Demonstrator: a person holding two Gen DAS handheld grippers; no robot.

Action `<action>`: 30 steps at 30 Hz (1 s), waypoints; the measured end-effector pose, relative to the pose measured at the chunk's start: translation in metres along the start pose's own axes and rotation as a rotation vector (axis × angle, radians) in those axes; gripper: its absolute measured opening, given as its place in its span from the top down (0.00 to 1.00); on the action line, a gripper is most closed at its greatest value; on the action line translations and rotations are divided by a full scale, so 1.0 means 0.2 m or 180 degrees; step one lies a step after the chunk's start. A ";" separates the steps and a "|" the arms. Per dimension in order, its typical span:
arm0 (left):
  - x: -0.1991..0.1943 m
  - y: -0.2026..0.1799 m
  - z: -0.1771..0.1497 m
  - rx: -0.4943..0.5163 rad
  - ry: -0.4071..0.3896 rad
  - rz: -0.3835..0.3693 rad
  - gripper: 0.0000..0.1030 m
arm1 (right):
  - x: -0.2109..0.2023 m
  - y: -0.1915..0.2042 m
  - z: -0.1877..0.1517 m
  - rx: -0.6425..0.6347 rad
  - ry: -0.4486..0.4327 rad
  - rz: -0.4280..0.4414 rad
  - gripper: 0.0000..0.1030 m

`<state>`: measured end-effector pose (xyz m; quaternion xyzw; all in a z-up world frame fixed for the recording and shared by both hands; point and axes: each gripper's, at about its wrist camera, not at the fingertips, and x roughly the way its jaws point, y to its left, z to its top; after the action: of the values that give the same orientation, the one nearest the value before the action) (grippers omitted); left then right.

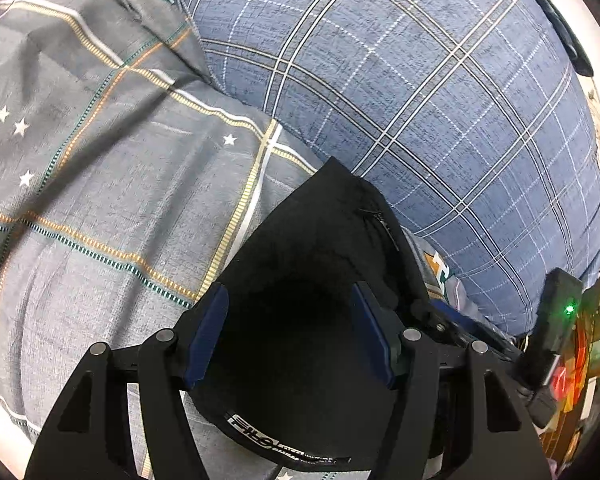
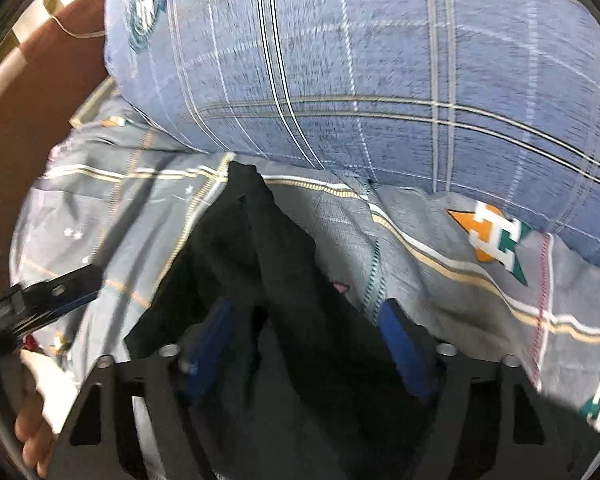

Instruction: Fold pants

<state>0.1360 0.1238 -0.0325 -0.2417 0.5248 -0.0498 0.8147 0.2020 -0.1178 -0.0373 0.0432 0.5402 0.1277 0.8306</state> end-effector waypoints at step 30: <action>-0.03 0.06 -0.13 -0.0484 0.0142 -0.0866 0.33 | -0.19 0.27 -0.49 -0.0532 -0.0314 -0.0068 0.96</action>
<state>0.1088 0.1274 -0.0417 -0.3704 0.5074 -0.1251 0.7679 0.0893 -0.0823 -0.0333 -0.0257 0.4866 0.1611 0.8582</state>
